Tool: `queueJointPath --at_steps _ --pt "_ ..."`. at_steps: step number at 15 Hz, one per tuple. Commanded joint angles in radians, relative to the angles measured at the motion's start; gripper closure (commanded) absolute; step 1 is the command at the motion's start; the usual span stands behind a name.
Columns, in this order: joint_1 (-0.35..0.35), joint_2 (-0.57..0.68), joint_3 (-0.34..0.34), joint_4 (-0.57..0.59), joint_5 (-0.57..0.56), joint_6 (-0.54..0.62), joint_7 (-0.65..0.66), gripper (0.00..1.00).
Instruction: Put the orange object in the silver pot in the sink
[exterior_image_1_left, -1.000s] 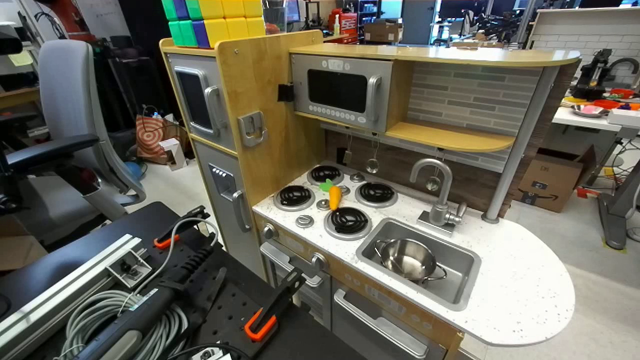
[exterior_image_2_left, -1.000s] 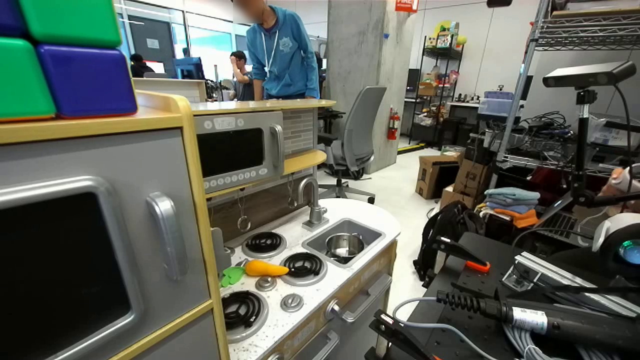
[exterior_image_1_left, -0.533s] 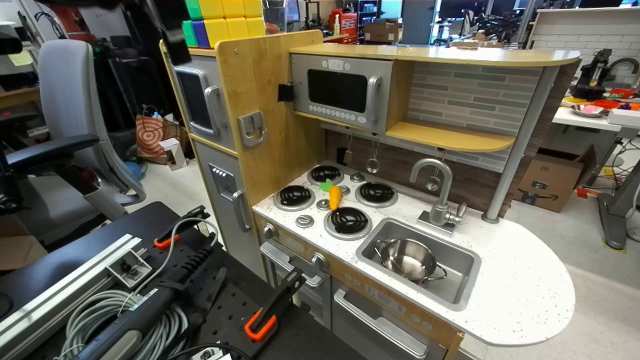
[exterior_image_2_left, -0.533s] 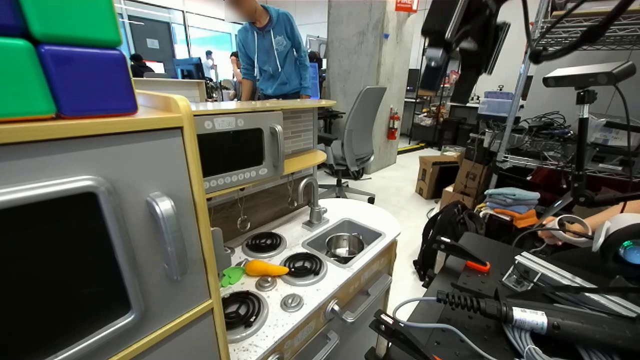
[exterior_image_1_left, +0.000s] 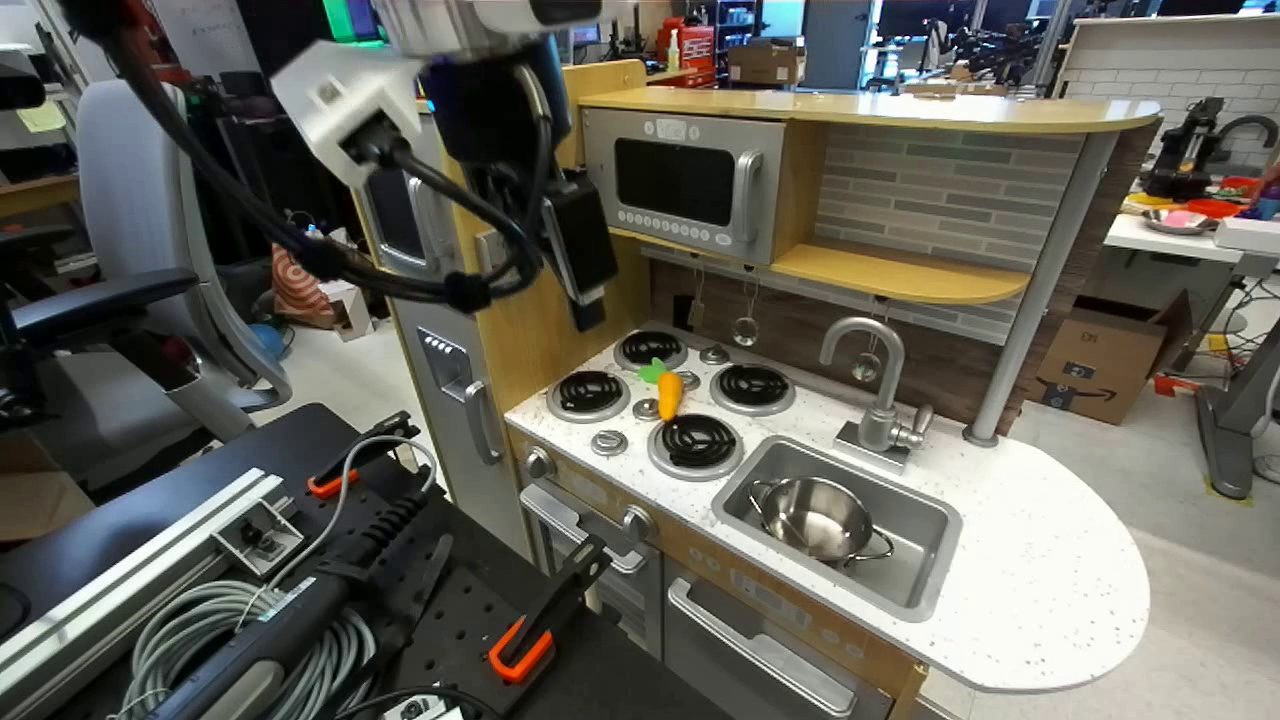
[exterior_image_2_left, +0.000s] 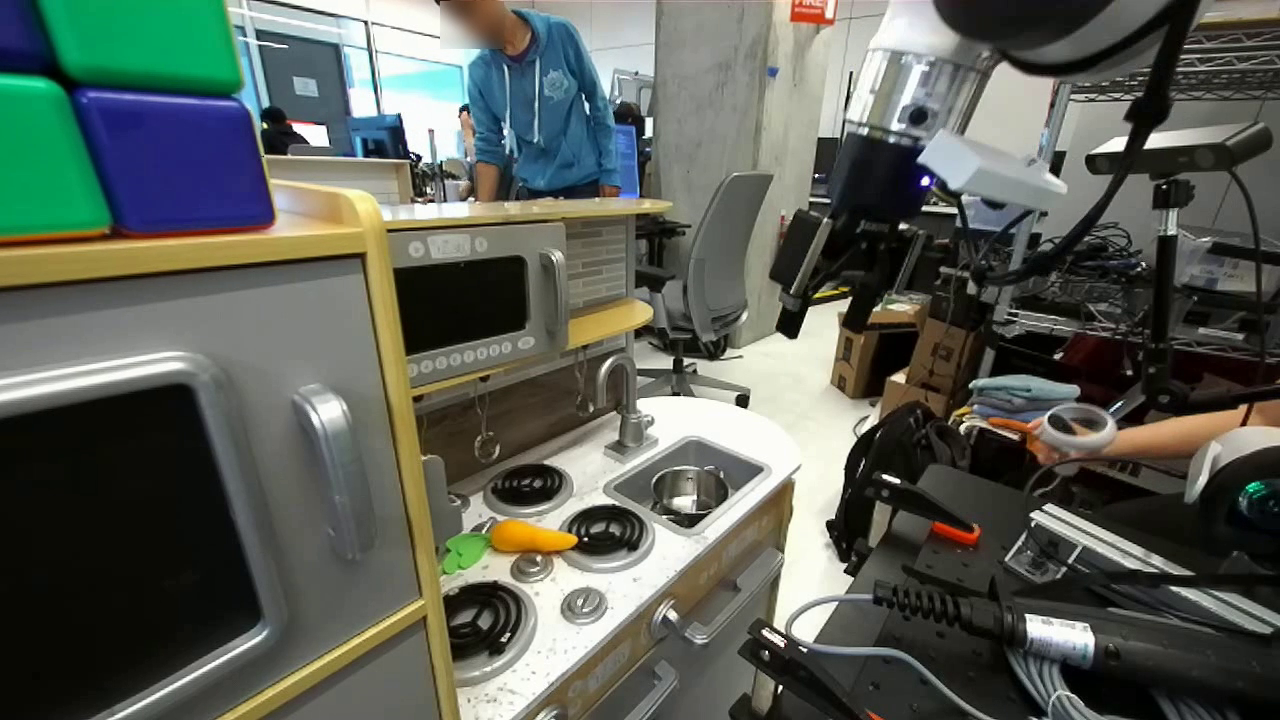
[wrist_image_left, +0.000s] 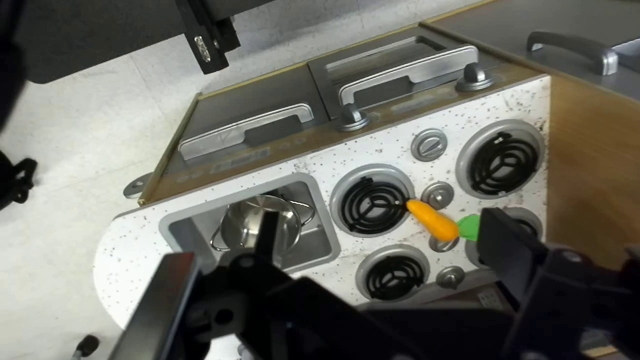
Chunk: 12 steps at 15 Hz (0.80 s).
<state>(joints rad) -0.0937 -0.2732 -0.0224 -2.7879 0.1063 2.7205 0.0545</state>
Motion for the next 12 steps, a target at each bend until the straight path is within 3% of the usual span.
queueJointPath --at_steps 1,4,7,12 --pt "0.011 0.053 -0.019 0.024 0.002 0.006 0.007 0.00" --pt "0.013 0.096 -0.022 0.042 0.005 0.007 0.005 0.00" --pt "0.061 0.002 -0.079 -0.008 0.055 -0.021 -0.268 0.00" --pt "0.165 -0.023 -0.201 0.015 0.177 -0.022 -0.636 0.00"
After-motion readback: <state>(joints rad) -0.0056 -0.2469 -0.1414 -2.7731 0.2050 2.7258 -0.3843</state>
